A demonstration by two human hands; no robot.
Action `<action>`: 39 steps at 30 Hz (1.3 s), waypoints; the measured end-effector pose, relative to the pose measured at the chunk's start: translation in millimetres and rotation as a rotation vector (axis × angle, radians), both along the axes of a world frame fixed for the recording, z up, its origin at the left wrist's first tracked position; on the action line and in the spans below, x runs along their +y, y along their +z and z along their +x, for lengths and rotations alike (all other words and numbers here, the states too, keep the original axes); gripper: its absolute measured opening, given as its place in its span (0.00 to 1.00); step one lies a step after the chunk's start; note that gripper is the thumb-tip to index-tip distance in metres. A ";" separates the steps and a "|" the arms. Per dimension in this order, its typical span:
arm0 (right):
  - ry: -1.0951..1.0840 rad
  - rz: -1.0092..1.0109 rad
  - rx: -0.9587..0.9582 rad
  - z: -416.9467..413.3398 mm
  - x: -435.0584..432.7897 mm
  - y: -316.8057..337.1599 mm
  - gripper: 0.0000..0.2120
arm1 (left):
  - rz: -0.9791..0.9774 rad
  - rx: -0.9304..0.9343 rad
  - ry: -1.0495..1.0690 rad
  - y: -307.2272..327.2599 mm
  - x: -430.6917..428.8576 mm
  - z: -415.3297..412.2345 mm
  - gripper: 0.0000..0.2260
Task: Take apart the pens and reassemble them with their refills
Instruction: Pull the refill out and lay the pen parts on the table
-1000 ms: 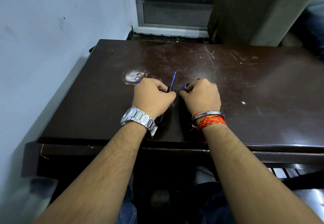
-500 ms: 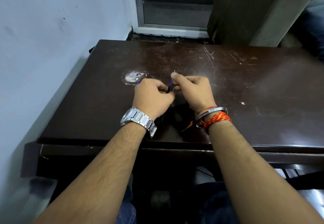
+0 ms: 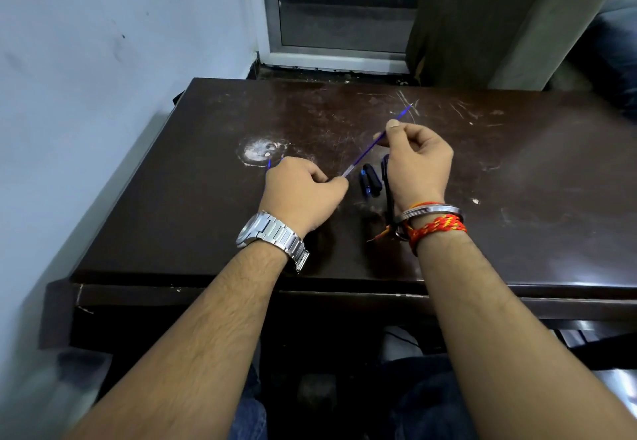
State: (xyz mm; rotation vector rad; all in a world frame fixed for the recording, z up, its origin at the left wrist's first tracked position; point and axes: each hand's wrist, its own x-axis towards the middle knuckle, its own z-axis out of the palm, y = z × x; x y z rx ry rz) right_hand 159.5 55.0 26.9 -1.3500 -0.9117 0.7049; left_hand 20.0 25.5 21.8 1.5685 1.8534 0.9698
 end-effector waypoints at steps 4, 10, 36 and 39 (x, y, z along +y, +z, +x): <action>0.015 -0.045 -0.053 1.0 0.8 -0.2 0.10 | 0.101 -0.069 0.106 1.8 1.9 0.2 0.14; 0.155 -0.105 -0.134 -7.3 -3.9 -0.2 0.12 | 0.081 -0.147 -0.060 -4.0 3.2 5.9 0.06; 0.088 -0.467 -0.720 23.8 -4.5 -0.4 0.12 | 0.012 -0.088 0.035 -3.7 1.8 6.8 0.10; 0.049 -0.488 -0.728 27.5 -2.8 -2.6 0.08 | 0.006 -0.087 0.027 -3.7 2.0 6.3 0.09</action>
